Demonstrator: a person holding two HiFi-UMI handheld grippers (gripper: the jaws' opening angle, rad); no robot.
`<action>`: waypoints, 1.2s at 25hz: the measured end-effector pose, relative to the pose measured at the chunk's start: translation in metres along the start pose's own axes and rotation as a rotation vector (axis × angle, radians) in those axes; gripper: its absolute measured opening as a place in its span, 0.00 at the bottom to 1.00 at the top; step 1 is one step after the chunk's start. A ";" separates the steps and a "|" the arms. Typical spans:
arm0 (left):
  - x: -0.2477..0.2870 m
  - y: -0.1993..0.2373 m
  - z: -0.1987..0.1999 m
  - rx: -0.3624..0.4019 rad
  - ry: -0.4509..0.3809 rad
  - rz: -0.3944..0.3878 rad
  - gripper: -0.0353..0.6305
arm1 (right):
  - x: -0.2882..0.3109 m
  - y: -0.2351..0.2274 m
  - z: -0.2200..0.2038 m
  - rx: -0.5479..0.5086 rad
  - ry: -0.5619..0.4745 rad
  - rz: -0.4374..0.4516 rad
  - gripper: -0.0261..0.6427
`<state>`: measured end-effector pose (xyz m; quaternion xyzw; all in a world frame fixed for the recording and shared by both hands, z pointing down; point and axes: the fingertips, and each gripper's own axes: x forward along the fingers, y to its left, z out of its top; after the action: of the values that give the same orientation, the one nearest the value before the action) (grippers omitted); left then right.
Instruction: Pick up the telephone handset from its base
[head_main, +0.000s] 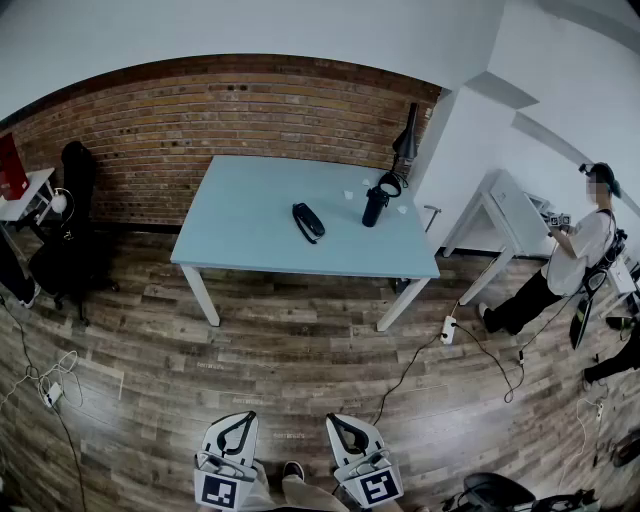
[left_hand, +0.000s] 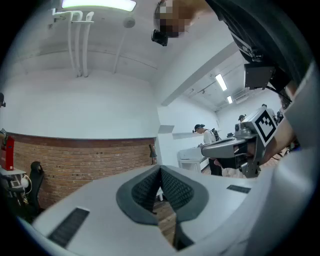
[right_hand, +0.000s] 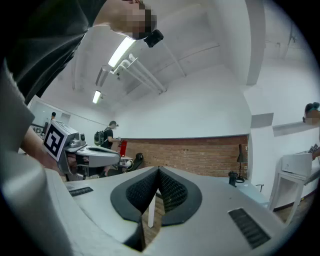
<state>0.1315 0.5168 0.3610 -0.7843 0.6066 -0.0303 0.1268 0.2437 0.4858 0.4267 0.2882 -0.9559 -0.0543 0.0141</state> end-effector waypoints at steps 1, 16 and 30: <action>-0.009 -0.008 -0.026 -0.032 0.071 -0.001 0.07 | -0.004 -0.003 0.003 0.010 -0.009 -0.005 0.06; -0.022 -0.012 -0.053 -0.105 0.164 -0.010 0.07 | 0.005 0.006 0.007 -0.010 0.040 -0.024 0.19; -0.048 0.026 -0.066 -0.159 0.132 -0.007 0.07 | 0.033 0.049 0.020 -0.076 0.071 -0.030 0.04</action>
<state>0.0810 0.5457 0.4238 -0.7904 0.6112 -0.0343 0.0236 0.1880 0.5098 0.4119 0.3034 -0.9477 -0.0804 0.0580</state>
